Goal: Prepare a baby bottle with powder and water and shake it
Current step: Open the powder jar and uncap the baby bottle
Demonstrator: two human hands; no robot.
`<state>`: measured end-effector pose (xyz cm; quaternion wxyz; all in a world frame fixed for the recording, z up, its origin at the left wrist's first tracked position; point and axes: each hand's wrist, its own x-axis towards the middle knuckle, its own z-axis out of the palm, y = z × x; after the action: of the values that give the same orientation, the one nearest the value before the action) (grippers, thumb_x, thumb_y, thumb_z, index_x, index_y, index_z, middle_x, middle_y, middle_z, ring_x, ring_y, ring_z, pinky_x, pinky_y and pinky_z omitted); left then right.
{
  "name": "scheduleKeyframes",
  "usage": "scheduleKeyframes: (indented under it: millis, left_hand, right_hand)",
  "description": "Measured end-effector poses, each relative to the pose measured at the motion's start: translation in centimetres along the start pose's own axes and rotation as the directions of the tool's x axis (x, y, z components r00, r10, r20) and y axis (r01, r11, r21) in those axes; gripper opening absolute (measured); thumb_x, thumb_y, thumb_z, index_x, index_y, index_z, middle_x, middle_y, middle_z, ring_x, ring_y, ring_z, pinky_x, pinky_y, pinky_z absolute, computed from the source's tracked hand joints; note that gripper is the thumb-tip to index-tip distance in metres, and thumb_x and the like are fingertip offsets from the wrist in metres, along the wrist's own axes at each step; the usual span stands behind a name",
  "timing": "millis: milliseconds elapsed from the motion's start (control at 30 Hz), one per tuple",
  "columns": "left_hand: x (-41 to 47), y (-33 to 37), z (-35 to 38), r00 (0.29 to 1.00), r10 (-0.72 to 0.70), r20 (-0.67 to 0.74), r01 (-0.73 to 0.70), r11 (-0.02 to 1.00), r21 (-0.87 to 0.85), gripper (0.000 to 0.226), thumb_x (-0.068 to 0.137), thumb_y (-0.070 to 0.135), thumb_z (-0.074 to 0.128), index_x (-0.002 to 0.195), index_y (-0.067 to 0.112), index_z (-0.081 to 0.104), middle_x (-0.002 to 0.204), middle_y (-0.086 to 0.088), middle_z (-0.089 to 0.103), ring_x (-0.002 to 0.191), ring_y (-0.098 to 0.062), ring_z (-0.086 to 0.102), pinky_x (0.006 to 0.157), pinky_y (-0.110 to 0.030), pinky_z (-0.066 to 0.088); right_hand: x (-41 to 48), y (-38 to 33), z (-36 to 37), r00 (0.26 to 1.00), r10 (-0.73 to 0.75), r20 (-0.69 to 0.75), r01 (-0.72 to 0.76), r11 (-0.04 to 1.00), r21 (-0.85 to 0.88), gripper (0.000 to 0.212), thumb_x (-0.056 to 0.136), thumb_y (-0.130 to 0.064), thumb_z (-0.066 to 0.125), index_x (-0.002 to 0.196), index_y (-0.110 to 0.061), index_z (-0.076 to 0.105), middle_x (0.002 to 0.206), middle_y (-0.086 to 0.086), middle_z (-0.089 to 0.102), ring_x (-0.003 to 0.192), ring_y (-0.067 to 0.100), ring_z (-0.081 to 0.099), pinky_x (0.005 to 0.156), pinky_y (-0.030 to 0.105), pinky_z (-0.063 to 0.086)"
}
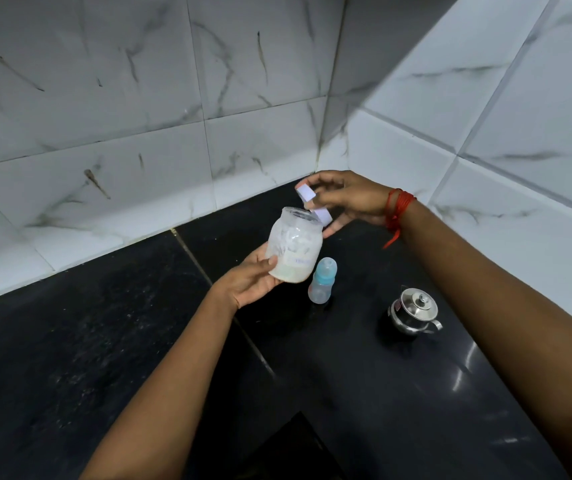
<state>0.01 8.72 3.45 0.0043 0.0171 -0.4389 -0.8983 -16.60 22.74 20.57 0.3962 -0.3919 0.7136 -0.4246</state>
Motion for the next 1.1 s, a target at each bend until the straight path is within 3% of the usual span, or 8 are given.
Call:
scheduleKeyframes:
  millis: [133,233,400,533,700,833,1100]
  left_hand:
    - [0.2,1.3,-1.7,0.999,-0.032,-0.03,0.038,0.964,0.265,0.104,0.064,0.006,0.096,0.153,0.016,0.043,0.149,-0.011,0.058,0.14,-0.028,0.054,0.112,-0.044,0.049]
    - [1.0,1.3,-3.3,0.992,-0.042,-0.115,0.092,0.881,0.464,0.096,0.069,-0.017,0.084,0.15,0.019,0.046,0.148,-0.009,0.059,0.137,-0.025,0.057,0.114,-0.052,0.047]
    - [3.4,0.7,-7.7,0.962,-0.006,-0.273,0.189,0.734,0.652,0.093,0.063,-0.013,0.09,0.141,0.022,0.053,0.139,0.004,0.064,0.132,-0.014,0.059,0.11,-0.038,0.051]
    - [5.2,0.2,-11.1,0.946,-0.007,-0.324,0.233,0.71,0.664,0.096,0.06,-0.016,0.089,0.142,0.021,0.054,0.137,0.001,0.066,0.13,-0.013,0.061,0.11,-0.038,0.051]
    - [6.1,-1.4,-13.4,0.944,-0.086,-0.32,0.292,0.673,0.679,0.098,0.058,-0.017,0.09,0.142,0.016,0.052,0.137,-0.003,0.065,0.129,-0.016,0.061,0.102,-0.029,0.054]
    - [6.3,-2.9,-14.9,0.927,-0.095,-0.362,0.322,0.695,0.643,0.1,0.057,-0.018,0.091,0.144,0.015,0.052,0.138,-0.004,0.065,0.131,-0.017,0.06,0.109,-0.034,0.052]
    - [6.6,-3.0,-15.6,0.942,-0.091,-0.323,0.291,0.701,0.651,0.104,0.052,-0.004,0.095,0.145,0.017,0.052,0.139,-0.002,0.065,0.133,-0.016,0.059,0.111,-0.037,0.049]
  right_hand:
    - [1.6,0.4,-1.0,0.99,0.005,-0.143,0.011,0.994,0.112,0.042,0.09,-0.015,0.073,0.13,-0.013,0.059,0.108,0.005,0.066,0.091,0.02,0.07,0.085,0.055,0.06]
    - [3.8,1.8,-1.4,0.975,0.021,-0.222,-0.021,1.0,0.002,0.043,0.085,-0.022,0.079,0.125,-0.017,0.063,0.105,0.003,0.067,0.088,0.016,0.069,0.088,0.05,0.06]
    - [8.7,5.3,-1.9,0.952,0.08,-0.295,-0.164,0.948,-0.274,0.05,0.072,-0.04,0.084,0.116,-0.025,0.065,0.11,-0.004,0.065,0.107,0.021,0.068,0.085,0.045,0.062]
    - [13.0,8.1,-2.2,0.93,0.128,-0.346,-0.287,0.838,-0.463,0.057,0.075,-0.042,0.083,0.122,-0.017,0.063,0.124,0.002,0.065,0.115,0.023,0.062,0.096,0.039,0.054]
    - [17.6,12.6,-1.5,0.902,0.256,-0.347,-0.424,0.673,-0.606,0.081,0.077,-0.042,0.083,0.141,-0.007,0.047,0.14,0.017,0.055,0.127,0.037,0.055,0.103,0.046,0.05]
    - [20.2,16.7,0.5,0.91,0.292,-0.294,-0.412,0.556,-0.722,0.085,0.073,-0.044,0.086,0.14,-0.006,0.048,0.141,0.019,0.051,0.129,0.04,0.051,0.103,0.047,0.049]
    - [22.2,19.8,2.5,0.904,0.37,-0.212,-0.376,0.457,-0.806,0.098,0.073,-0.041,0.087,0.15,-0.009,0.035,0.15,0.018,0.039,0.135,0.042,0.044,0.107,0.055,0.046]
